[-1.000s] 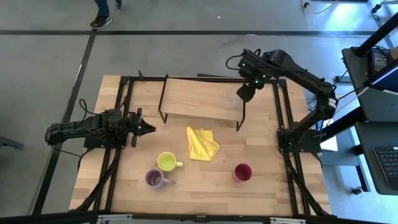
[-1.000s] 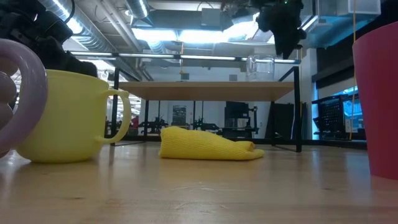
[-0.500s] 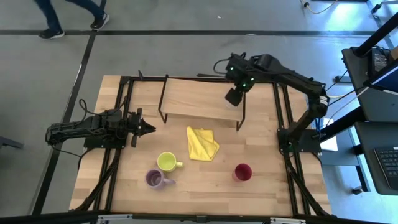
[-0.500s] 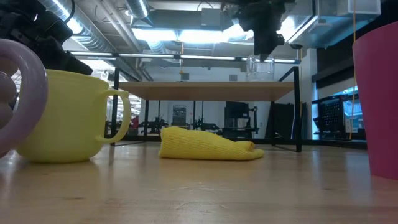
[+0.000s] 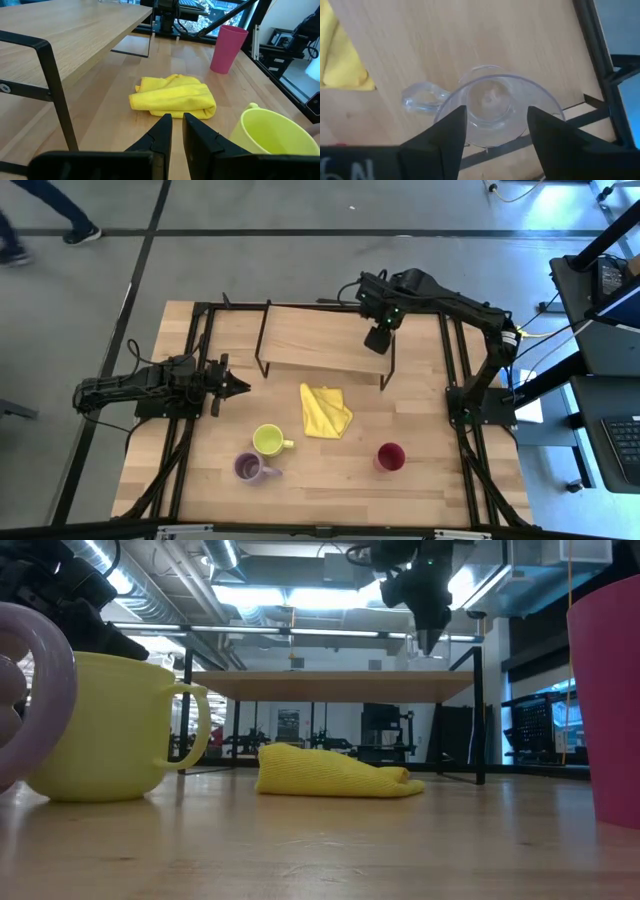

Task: Stack small to large cups/mugs on shelf
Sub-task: Put the transparent mug to the right on the shelf

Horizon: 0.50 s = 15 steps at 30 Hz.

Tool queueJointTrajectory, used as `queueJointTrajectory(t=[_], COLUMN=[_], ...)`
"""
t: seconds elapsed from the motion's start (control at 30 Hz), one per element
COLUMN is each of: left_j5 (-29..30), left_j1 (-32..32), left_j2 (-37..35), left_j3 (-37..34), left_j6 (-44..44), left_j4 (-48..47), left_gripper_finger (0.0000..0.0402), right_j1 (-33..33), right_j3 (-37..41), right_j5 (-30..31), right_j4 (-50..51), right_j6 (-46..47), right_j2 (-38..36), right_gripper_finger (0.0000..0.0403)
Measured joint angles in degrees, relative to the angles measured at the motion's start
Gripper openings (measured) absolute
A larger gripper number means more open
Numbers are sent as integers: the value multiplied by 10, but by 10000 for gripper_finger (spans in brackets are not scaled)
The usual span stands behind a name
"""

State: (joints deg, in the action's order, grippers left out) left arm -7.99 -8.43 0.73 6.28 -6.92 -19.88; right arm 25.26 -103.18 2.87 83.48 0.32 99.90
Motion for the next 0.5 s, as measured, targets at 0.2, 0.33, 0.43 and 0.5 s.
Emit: queueJointTrajectory(t=[0.2,0.33,0.43,0.5], left_j5=[0,0,0,0], left_j1=[0,0,0,0], left_j2=[0,0,0,0], left_j3=[0,0,0,0], left_j6=[0,0,0,0], left_j4=[0,0,0,0], left_gripper_finger=[39,39,39,39], right_j1=[-9,-15,-16,-16], right_j3=[0,-4,-32,-61], right_j5=[-18,-19,1,5], right_j4=[2,2,-2,-1], right_j6=[-68,-92,-96,-96], right_j2=[0,0,-1,-1], right_gripper_finger=[209,209,210,210])
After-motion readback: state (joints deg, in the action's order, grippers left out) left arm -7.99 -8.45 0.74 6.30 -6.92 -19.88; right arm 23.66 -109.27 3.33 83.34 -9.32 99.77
